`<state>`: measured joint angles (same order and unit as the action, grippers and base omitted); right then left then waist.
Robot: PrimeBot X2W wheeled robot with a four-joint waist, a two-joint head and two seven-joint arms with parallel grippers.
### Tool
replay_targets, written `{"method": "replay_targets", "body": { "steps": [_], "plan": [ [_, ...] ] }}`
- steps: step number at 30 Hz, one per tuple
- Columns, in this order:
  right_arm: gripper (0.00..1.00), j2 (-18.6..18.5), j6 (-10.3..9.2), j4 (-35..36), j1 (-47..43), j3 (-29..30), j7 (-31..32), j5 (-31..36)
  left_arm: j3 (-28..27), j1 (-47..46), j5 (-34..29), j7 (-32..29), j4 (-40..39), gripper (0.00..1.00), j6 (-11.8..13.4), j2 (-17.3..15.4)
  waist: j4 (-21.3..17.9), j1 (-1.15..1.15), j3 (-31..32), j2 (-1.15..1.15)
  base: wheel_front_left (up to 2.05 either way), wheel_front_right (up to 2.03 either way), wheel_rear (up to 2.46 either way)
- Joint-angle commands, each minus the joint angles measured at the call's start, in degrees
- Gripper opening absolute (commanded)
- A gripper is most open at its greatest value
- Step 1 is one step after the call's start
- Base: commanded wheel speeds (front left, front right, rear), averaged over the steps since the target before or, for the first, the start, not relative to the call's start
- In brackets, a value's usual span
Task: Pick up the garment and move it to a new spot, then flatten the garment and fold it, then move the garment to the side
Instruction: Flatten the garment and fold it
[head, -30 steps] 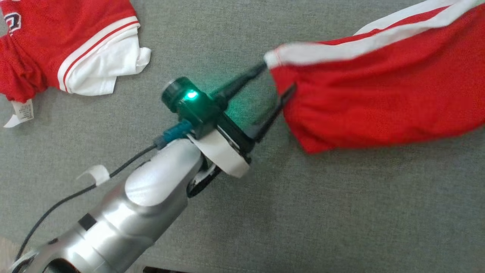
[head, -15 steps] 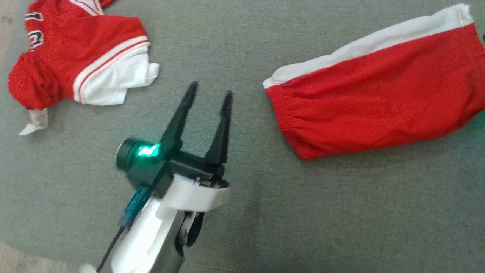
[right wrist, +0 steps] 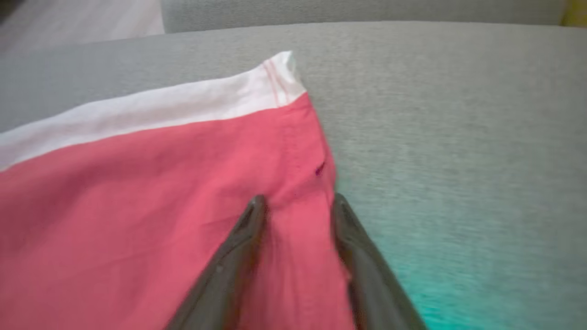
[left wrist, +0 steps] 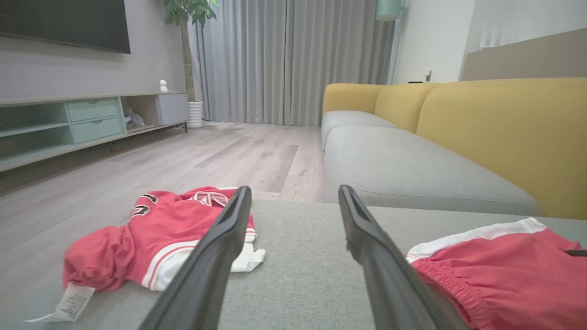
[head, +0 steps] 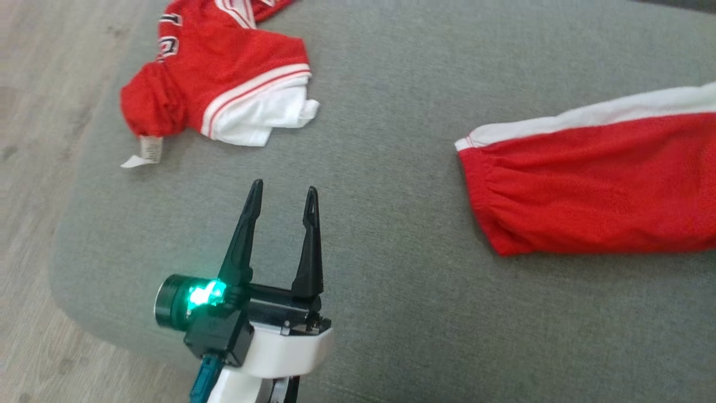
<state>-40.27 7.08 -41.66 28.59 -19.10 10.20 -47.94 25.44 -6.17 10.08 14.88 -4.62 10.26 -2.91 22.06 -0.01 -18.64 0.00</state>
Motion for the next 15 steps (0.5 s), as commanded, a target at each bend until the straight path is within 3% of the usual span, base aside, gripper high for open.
{"method": "replay_targets", "body": {
  "steps": [1,8,15],
  "plan": [
    [0.0,0.2,0.41,0.7,-3.4,-1.8,0.6,-0.1,-1.6,-0.5,-0.6,0.1,-2.1,1.0,0.4,0.0,0.8,0.01,1.2,0.0,0.0,0.0,0.0],
    [0.0,-1.2,0.41,-1.6,-3.4,0.2,-5.0,3.9,-2.7,0.4,-4.8,0.1,-2.4,1.0,1.3,0.0,-3.5,0.01,3.3,0.0,0.0,0.0,0.0],
    [0.0,-3.8,0.41,-3.3,-6.0,3.2,-7.3,5.3,-3.2,0.6,-6.8,0.1,-2.1,1.0,-0.9,0.0,-10.4,0.01,3.8,0.0,0.0,0.0,0.0]
  ]
}}
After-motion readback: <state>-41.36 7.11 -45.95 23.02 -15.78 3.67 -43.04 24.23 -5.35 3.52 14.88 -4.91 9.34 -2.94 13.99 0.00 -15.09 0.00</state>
